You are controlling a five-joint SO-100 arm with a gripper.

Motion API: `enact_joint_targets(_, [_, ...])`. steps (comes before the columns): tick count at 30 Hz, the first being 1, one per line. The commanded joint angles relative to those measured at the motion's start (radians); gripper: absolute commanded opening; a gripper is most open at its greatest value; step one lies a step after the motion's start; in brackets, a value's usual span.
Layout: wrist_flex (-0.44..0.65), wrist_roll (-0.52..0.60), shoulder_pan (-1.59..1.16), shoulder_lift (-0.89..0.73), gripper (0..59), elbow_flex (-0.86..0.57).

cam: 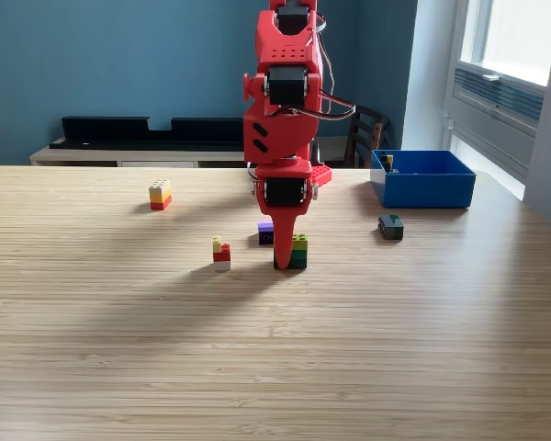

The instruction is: Grasp a lego block and put it in the bin.

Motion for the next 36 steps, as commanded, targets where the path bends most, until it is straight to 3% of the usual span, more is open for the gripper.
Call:
enact_joint_targets(1, [0.012,-0.011,-0.021,0.009,0.1,0.008])
enact_joint_targets(4, [0.078,-0.018,-0.020,0.018,0.1,-0.006])
enact_joint_targets(8, [0.250,-0.017,-0.014,0.021,0.1,-0.146])
enact_joint_targets(11, [0.314,-0.026,-0.017,0.067,0.1,-0.195])
enact_joint_targets(17, [0.383,-0.046,-0.097,0.270,0.1,-0.164])
enact_joint_targets(25, [0.419,-0.009,-0.407,0.506,0.1,-0.023])
enact_joint_targets(36, [0.440,0.044,-0.927,0.595,0.1,0.049])
